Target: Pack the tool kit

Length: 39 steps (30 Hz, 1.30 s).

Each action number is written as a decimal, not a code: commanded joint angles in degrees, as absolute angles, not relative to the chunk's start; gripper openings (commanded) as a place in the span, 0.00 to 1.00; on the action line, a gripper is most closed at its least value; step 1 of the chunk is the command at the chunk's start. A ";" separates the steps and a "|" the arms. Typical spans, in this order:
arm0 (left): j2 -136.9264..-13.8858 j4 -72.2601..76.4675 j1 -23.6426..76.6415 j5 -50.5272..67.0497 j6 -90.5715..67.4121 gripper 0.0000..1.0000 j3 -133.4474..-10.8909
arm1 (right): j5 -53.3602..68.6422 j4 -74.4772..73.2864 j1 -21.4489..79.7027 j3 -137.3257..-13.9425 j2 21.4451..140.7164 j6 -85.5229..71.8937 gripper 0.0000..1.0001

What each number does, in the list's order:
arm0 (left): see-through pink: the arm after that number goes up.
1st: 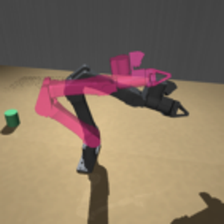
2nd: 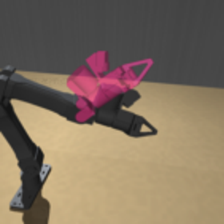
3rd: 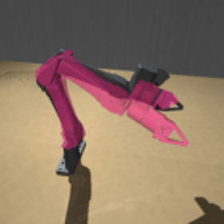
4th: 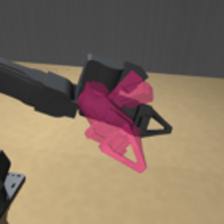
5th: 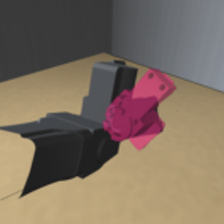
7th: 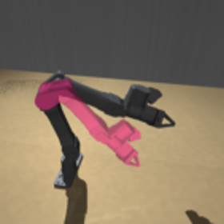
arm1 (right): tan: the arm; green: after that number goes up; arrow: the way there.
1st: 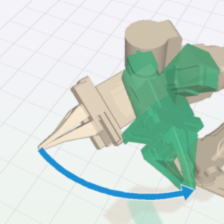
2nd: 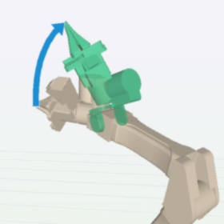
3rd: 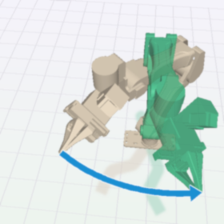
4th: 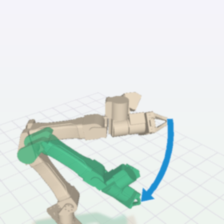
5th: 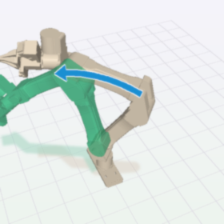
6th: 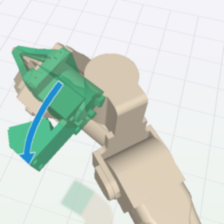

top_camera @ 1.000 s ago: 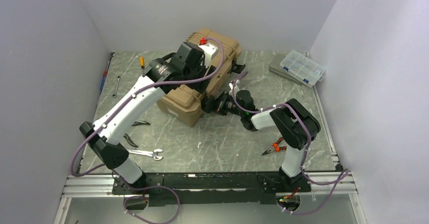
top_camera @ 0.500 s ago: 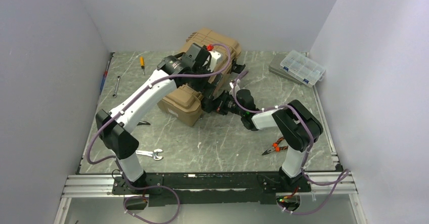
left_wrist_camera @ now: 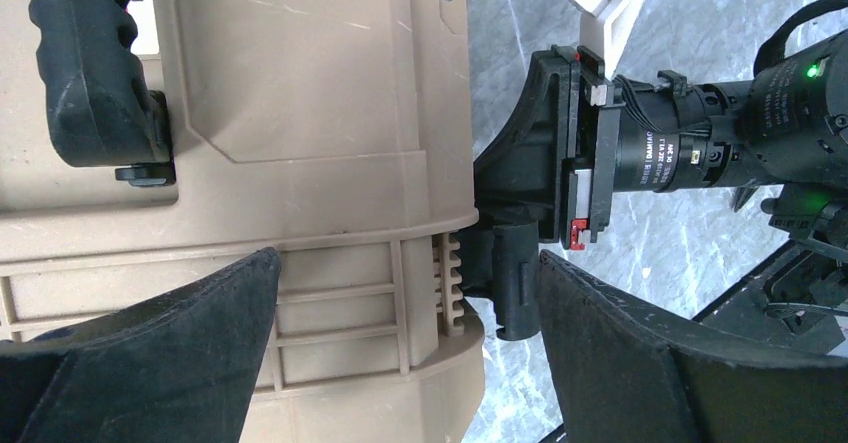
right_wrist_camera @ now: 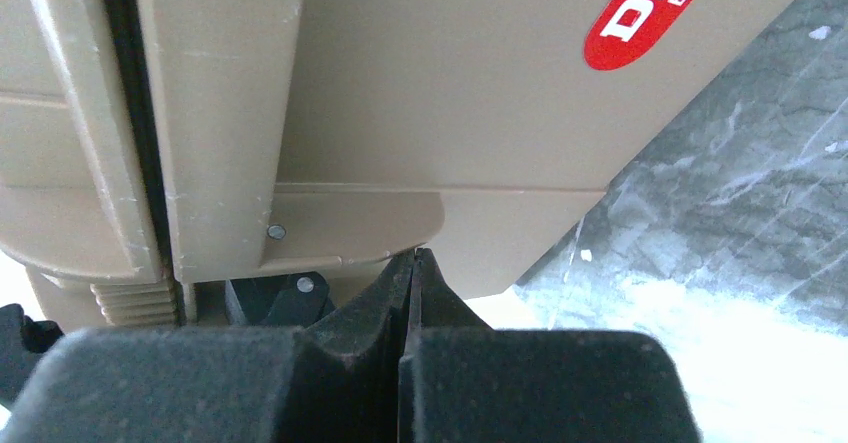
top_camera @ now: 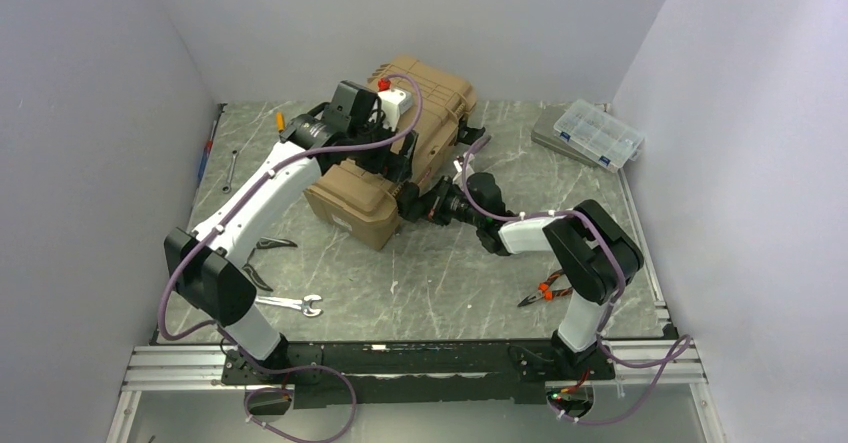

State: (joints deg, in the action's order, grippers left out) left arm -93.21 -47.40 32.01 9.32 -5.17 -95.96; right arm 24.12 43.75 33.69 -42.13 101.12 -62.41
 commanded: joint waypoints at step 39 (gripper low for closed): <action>-98.14 -64.69 36.03 2.13 -1.88 0.90 -88.76 | 18.28 22.60 36.39 -54.40 90.63 -56.55 0.00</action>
